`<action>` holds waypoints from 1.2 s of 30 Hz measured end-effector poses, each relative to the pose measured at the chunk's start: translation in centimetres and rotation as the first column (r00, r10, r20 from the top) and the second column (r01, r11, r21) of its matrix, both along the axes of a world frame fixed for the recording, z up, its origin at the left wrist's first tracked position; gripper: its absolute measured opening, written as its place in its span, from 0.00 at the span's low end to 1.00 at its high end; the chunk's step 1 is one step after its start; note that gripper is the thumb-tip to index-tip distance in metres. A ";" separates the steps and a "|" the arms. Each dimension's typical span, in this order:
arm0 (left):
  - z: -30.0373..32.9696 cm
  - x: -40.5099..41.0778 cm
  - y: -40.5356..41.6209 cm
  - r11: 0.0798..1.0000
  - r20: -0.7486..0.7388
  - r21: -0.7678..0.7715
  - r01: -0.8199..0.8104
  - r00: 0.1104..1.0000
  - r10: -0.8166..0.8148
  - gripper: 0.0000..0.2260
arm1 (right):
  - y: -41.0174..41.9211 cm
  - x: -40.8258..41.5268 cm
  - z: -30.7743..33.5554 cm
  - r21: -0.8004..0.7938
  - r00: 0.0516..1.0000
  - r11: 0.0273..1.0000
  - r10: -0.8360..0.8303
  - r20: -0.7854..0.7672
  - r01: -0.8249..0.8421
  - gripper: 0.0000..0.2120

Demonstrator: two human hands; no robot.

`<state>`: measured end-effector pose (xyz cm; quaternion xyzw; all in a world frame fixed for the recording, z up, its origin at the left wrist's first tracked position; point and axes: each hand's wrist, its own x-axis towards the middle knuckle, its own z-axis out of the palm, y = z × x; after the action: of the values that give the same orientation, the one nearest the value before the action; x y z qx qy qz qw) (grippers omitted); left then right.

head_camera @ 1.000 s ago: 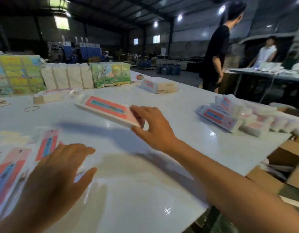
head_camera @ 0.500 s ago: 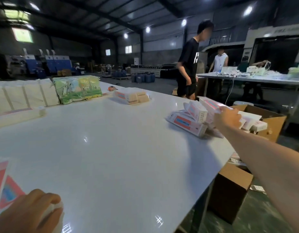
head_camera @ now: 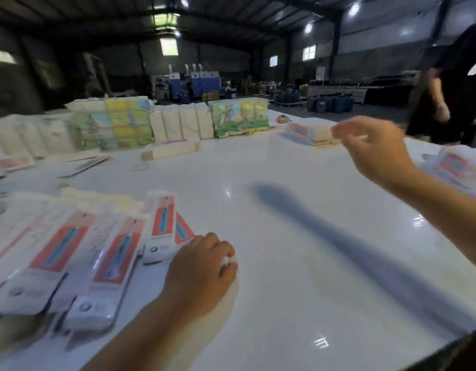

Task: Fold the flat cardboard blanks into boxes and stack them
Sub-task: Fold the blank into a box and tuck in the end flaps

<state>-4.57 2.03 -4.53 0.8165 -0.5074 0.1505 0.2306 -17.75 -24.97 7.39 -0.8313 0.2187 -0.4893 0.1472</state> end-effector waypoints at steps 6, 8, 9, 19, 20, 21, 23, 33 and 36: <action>-0.6 0.7 0.5 1.000 0.018 0.001 0.026 0.999 -0.026 0.12 | 9.4 6.6 -10.7 0.013 0.774 0.959 0.236 -0.588 -0.282 0.12; -0.6 0.8 0.6 0.999 0.005 0.023 0.037 0.999 -0.037 0.12 | 9.5 6.9 -11.8 -0.086 0.754 0.946 0.192 -0.628 -0.313 0.13; -0.5 0.7 0.6 0.999 -0.005 0.032 0.035 0.999 -0.035 0.12 | 9.4 6.8 -12.0 -0.075 0.765 0.943 0.215 -0.607 -0.325 0.12; 6.1 7.7 5.1 0.795 -0.184 0.226 -0.562 0.777 0.602 0.17 | 9.5 6.5 -12.0 -0.021 0.800 0.925 0.317 -0.509 -0.380 0.08; 6.8 8.8 6.2 0.725 -0.124 0.304 -0.618 0.729 0.673 0.20 | 9.6 6.5 -12.0 -0.020 0.802 0.923 0.322 -0.504 -0.383 0.08; 7.2 9.7 7.3 0.674 -0.091 0.373 -0.638 0.697 0.711 0.22 | 9.6 6.5 -12.0 -0.021 0.802 0.922 0.325 -0.501 -0.387 0.08; 7.1 10.9 8.8 0.633 -0.121 0.492 -0.598 0.673 0.729 0.24 | 9.7 6.5 -12.0 -0.021 0.801 0.922 0.325 -0.503 -0.388 0.08; 5.7 11.3 8.6 0.605 -0.301 0.473 -0.640 0.529 0.794 0.19 | 9.9 6.1 -11.8 -0.008 0.796 0.924 0.324 -0.511 -0.382 0.09; 5.7 10.9 8.6 0.606 -0.341 0.433 -0.667 0.501 0.795 0.19 | 10.0 6.0 -11.7 -0.009 0.795 0.922 0.329 -0.510 -0.387 0.10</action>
<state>6.36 10.59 1.15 0.9841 -0.0457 -0.0472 0.1650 -11.79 -14.95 -4.29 -0.9622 0.0599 -0.2325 0.1284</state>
